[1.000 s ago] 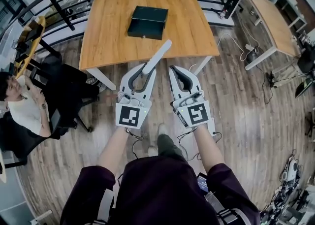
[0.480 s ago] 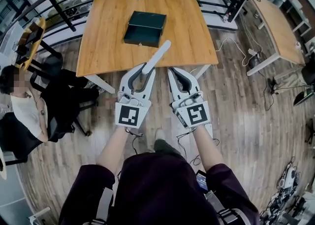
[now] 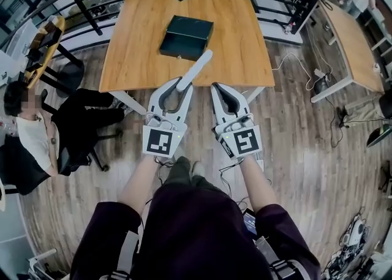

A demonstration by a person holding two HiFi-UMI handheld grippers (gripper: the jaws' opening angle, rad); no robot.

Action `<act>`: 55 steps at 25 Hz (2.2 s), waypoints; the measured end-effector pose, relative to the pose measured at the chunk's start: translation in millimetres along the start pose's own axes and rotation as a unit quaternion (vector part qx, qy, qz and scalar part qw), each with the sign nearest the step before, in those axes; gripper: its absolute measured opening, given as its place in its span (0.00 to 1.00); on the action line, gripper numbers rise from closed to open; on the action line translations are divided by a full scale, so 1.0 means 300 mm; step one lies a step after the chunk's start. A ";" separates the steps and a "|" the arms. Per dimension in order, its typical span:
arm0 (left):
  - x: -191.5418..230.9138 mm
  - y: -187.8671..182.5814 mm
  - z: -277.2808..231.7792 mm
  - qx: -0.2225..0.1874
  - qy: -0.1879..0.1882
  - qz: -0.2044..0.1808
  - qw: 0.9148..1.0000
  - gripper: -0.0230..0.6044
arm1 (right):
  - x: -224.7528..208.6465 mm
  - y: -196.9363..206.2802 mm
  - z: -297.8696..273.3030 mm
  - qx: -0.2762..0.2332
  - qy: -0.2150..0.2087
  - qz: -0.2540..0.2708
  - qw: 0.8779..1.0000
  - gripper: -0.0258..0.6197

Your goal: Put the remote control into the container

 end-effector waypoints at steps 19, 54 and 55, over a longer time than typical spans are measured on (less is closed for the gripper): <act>0.219 0.132 -0.212 0.003 0.001 0.000 1.000 0.20 | -0.104 0.075 -0.306 0.003 0.003 0.001 1.000 0.07; 0.682 0.389 -0.832 0.035 0.078 -0.009 0.996 0.20 | -0.440 0.183 -1.019 0.052 0.052 -0.011 0.997 0.07; 0.688 0.394 -0.845 0.036 0.077 -0.008 0.996 0.20 | -0.448 0.185 -1.030 0.052 0.049 -0.010 0.997 0.07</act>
Point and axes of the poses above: the fingertips, and each gripper's own axes: z backward along the fingers, x to its left, y out of its underside, the point moved 1 cm from there along z, backward along the fingers, and after that the axes turned 11 degrees about x, right-handed, at the moved point
